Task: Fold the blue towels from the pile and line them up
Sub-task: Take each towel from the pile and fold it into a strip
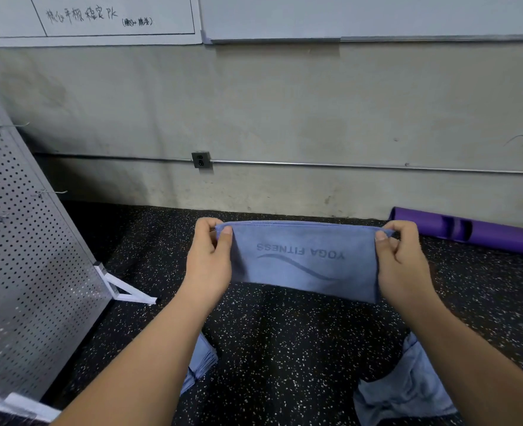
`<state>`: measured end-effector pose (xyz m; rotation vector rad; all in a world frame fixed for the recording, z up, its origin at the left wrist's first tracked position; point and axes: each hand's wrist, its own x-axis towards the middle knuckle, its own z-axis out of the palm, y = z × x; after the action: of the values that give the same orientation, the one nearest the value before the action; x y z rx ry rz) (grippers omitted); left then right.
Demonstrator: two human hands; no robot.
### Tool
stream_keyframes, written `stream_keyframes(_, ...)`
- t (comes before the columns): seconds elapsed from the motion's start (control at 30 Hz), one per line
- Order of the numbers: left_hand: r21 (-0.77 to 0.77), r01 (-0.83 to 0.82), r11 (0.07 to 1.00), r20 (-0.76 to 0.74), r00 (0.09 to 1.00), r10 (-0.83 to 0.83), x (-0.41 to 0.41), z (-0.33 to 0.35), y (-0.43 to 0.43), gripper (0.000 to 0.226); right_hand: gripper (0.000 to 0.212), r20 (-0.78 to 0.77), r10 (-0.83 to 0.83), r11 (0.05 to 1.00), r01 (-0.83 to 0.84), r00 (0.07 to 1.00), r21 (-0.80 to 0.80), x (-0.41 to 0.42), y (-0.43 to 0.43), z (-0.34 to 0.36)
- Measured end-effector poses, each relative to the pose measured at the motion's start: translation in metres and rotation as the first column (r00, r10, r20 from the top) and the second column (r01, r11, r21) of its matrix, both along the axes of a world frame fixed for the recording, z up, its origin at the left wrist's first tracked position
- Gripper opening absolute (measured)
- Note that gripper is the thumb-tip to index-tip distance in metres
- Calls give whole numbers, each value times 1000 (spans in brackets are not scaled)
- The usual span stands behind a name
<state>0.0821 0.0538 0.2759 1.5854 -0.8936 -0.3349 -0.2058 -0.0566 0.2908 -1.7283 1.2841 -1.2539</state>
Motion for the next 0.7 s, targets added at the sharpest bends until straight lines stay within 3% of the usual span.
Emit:
stream_keyframes(0.13,-45,-78,996,143,986,83,-10,8,4,7,5,14,-84,991,85,996,-108,3,5,3)
stream_keyframes(0.3,-80,-95,992,156,982,107,-8,6,3,4,9,36,-138,983,142,990,-113,-7,-4,3)
stream_keyframes(0.4,-48,-89,995,101,991,93,-7,-1,0,4,19,191,-83,989,57,978,139,-4,-7,-2)
stream_keyframes(0.47,-6,-114,993,84,990,114,-5,-3,-1,6,26,267,21,909,-130,963,397,-4,-9,-5)
stream_keyframes(0.53,60,-152,987,98,984,146,-4,-3,0,12,28,308,119,824,-267,944,499,-8,-11,-8)
stream_keyframes(0.63,87,-167,982,128,980,155,-6,-1,2,19,24,282,93,891,-206,955,404,-6,-10,-11)
stream_keyframes(0.7,58,-163,985,168,974,151,-12,3,3,18,23,58,28,979,-39,998,200,-4,-8,-12)
